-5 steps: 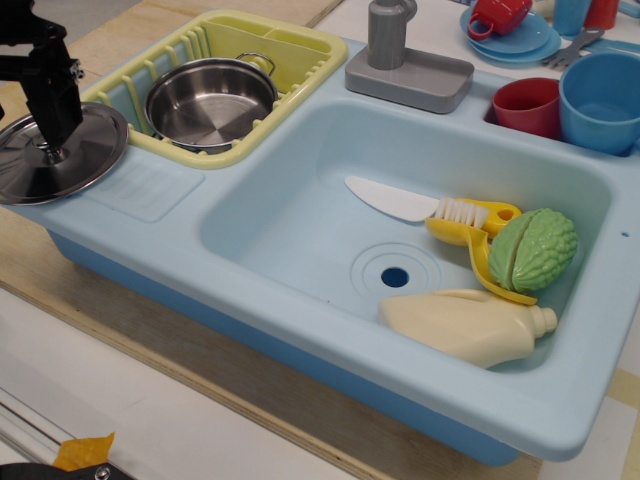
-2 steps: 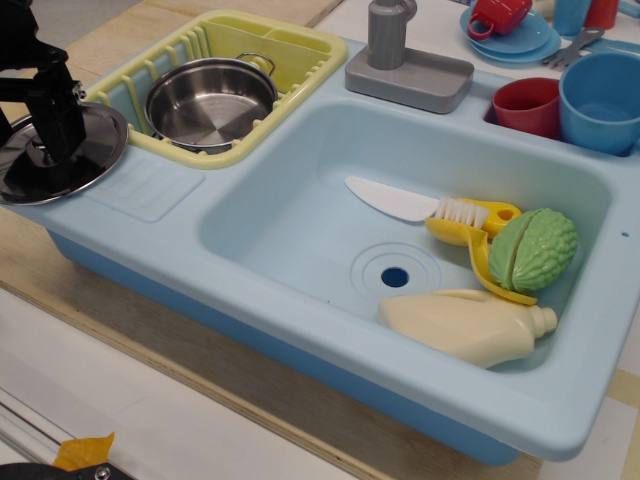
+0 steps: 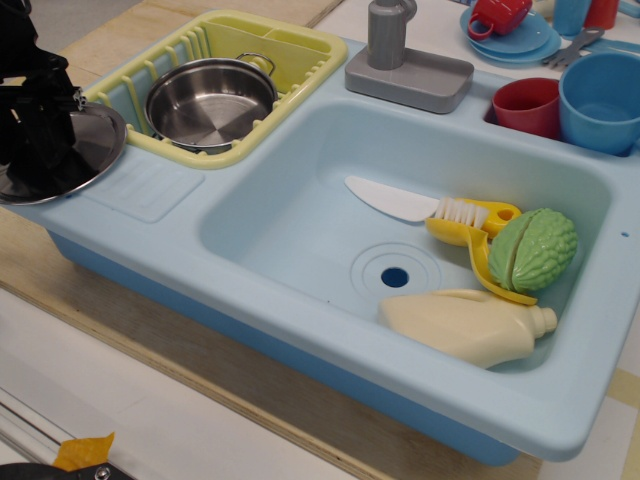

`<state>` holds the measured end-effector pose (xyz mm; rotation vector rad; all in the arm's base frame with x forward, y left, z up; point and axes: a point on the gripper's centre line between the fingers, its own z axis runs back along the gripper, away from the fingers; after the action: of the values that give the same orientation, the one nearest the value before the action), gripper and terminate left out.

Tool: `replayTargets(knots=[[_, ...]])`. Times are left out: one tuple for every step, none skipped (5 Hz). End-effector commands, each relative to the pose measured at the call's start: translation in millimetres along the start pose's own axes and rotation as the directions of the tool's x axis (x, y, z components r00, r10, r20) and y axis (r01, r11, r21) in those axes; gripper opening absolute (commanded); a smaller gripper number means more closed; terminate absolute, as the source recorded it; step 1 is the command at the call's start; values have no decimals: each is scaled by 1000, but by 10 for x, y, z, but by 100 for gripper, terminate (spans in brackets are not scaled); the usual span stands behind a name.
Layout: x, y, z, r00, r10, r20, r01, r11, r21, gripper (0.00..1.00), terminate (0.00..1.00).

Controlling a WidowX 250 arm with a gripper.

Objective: Put lid on pot or pan

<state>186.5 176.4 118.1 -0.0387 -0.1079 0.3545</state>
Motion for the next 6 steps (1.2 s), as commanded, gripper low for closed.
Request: replayTargets(knots=[[-6,19,9,1000,5,9,-5,1000,5,0,0],[24,-12,35,1000,-3,17,3,1000,4,0,0],[196,-103,163,997,-48,66,47,999,23,0,0],[473,-242,235,989,-117,94,114,993,35,0,0],[657,-382,223,973,-181,144,177,983,36,0,0],[786,-504,149,949,-227,220,222,974,49,0,0]])
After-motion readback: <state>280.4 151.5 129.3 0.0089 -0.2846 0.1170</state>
